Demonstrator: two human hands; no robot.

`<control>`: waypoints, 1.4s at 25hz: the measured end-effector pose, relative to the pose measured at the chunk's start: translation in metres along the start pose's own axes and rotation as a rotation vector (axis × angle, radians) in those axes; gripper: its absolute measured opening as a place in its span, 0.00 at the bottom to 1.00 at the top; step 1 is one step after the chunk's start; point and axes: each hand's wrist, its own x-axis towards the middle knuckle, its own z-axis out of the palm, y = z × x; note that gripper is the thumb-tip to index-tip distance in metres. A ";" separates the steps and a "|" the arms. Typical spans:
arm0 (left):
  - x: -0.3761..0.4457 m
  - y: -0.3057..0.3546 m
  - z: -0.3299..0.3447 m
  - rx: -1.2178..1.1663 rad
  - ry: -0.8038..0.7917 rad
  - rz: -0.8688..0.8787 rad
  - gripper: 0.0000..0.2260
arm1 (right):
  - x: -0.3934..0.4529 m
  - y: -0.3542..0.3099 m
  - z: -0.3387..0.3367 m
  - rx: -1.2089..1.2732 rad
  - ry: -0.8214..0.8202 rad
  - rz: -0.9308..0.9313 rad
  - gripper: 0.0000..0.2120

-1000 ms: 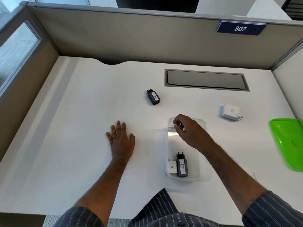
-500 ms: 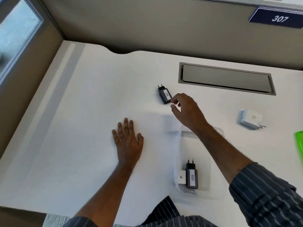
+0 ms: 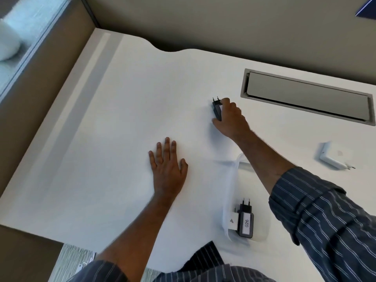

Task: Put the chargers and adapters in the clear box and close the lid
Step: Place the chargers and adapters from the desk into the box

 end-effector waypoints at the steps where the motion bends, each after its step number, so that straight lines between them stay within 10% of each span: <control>1: 0.000 0.000 0.001 0.002 0.002 0.000 0.30 | 0.000 0.000 0.001 -0.009 0.009 -0.005 0.27; 21: -0.003 0.004 -0.016 -0.023 -0.116 -0.011 0.30 | -0.104 0.005 -0.060 0.842 0.090 0.109 0.33; 35: -0.002 -0.005 -0.046 -0.064 -0.298 0.029 0.31 | -0.250 0.071 -0.058 0.431 0.047 0.042 0.37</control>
